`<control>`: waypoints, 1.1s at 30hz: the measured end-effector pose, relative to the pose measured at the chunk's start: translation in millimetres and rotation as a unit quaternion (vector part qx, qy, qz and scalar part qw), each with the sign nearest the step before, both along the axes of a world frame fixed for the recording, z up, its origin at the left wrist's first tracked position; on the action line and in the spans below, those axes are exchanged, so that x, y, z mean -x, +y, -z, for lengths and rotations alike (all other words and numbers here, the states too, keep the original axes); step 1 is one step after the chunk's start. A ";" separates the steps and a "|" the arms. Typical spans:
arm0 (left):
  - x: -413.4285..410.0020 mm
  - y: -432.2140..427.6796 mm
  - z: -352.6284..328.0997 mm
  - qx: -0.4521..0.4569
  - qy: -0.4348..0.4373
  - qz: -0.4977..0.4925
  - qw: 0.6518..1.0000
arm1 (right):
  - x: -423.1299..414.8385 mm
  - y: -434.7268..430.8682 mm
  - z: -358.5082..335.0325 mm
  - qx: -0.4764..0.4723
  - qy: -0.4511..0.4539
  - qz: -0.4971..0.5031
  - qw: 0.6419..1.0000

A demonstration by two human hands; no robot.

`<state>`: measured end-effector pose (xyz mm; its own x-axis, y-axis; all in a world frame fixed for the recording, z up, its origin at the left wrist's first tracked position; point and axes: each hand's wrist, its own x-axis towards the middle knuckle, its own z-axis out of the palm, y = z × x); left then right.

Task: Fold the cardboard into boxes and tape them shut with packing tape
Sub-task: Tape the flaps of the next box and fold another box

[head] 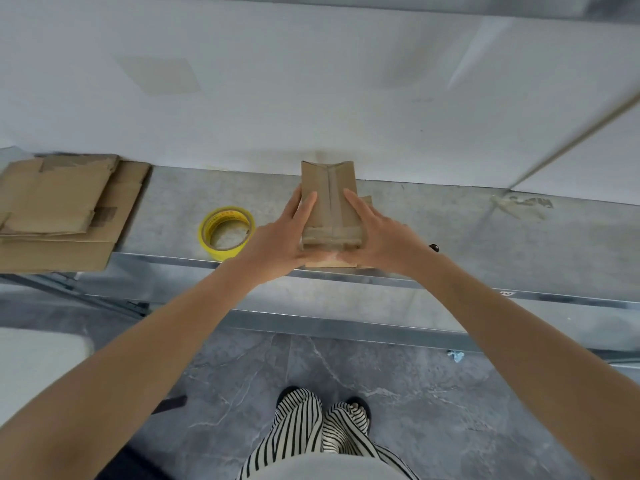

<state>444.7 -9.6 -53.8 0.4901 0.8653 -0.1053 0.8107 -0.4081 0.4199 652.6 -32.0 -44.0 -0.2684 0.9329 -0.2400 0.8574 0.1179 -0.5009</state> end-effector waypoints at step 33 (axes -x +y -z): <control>-13.2 -27.7 -39.1 0.010 -0.339 -0.123 0.932 | 19.8 -24.3 -50.7 -0.148 0.189 0.137 0.961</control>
<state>458.0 -37.3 -14.7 0.2359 0.9616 0.1403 0.4236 -0.2317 0.8757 632.9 -56.3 6.6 -0.0185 0.9934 0.1128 0.6400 0.0985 -0.7620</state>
